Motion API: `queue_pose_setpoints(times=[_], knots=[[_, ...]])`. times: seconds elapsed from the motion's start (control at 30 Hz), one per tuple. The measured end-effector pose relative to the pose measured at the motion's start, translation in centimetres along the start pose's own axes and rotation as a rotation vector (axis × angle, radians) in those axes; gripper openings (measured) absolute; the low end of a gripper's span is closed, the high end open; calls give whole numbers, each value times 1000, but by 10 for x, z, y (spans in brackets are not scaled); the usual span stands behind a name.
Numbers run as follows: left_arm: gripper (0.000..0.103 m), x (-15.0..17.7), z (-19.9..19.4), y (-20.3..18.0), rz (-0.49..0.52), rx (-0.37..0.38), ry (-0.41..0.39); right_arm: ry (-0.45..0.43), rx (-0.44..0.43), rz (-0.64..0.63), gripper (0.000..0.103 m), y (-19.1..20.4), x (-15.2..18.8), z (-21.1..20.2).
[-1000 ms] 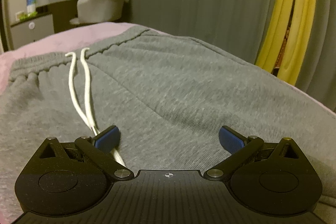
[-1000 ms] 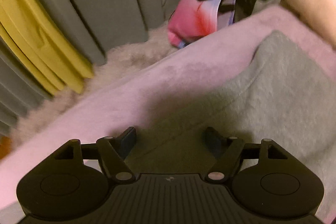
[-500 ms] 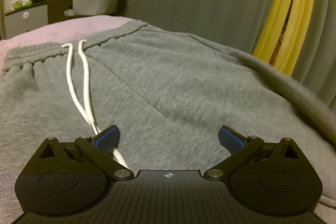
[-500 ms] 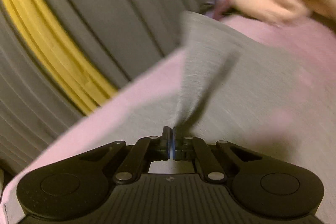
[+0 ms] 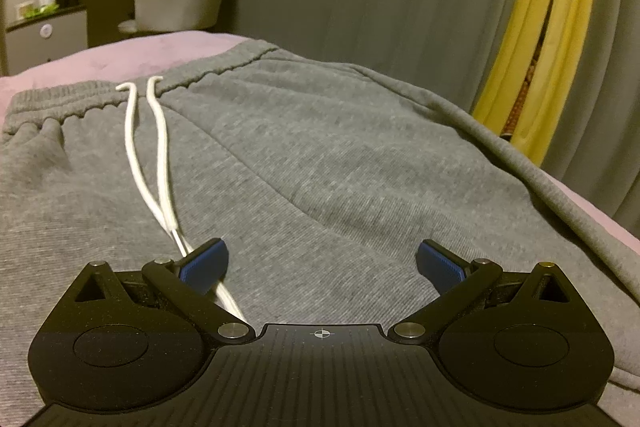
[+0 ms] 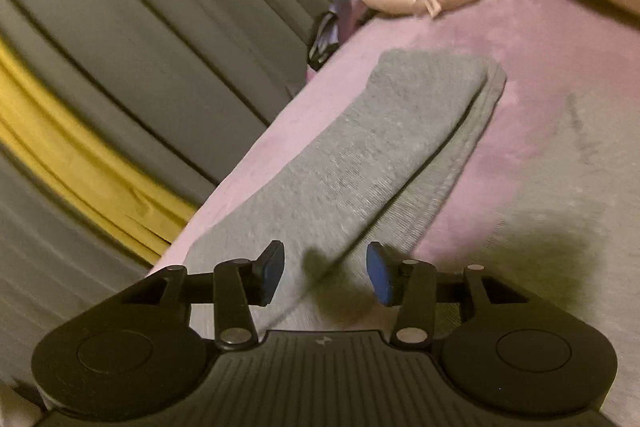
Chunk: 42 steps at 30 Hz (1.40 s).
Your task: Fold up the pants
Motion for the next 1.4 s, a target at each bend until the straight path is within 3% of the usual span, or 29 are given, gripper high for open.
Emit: queue_pose_setpoints(times=[0.1,0.17,0.27,0.3,0.33,0.4,0.43,0.47,0.5,0.6,0.73,0.83,0.93,1.07,1.17,1.23,1.27,1.4], knots=[[103,0,0,0,-5,4,-2,35,-55,101,39,-11,-9,25],[103,0,-1,1,-9,8,-3,20,-103,151,10,-14,-14,28],[103,-1,-4,2,-26,20,-16,-33,-172,150,12,-9,-19,26],[103,-1,-5,2,-33,32,-24,-39,-162,147,17,-8,-21,29],[103,-1,-6,2,-33,45,-29,-36,-140,153,35,-9,-24,34],[103,0,-9,0,-29,64,-38,-16,-138,178,40,-11,-25,43],[103,-1,-10,0,-27,81,-38,-15,-146,186,36,-12,-28,45],[103,-1,-11,-1,-26,97,-36,-13,-142,184,15,-11,-31,45],[103,-1,-12,-2,-28,119,-40,-12,-130,166,4,-9,-32,41],[103,-4,-18,-5,-38,214,-62,-78,-64,35,4,10,-27,5],[103,-9,-30,-15,44,307,-92,-238,-77,-99,4,13,8,-61],[103,-16,-34,-22,110,345,-96,-223,-4,-179,5,-15,44,-58],[103,-29,-27,-23,96,429,-25,-117,51,-108,6,-60,65,-30],[103,-72,-6,-27,0,554,60,-136,-32,-15,10,-66,51,-31],[100,-109,23,-48,10,558,100,-141,-39,-40,10,-68,50,-30],[67,-131,50,-62,23,503,157,-127,-63,3,10,-76,53,-32],[58,-138,64,-69,28,490,196,-128,-84,32,10,-78,51,-31],[55,-140,118,-81,-45,501,424,-135,-122,72,12,-82,49,-29]])
Point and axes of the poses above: each gripper's, at about its wrist camera, not at the fingertips, and z roughly the way its jaws point, y to its left, x to its underside, the point moved 6 cm from there along z, roughly the way its jaws point, and after that the axes turned 13 degrees about y, right-handed, at the moved point
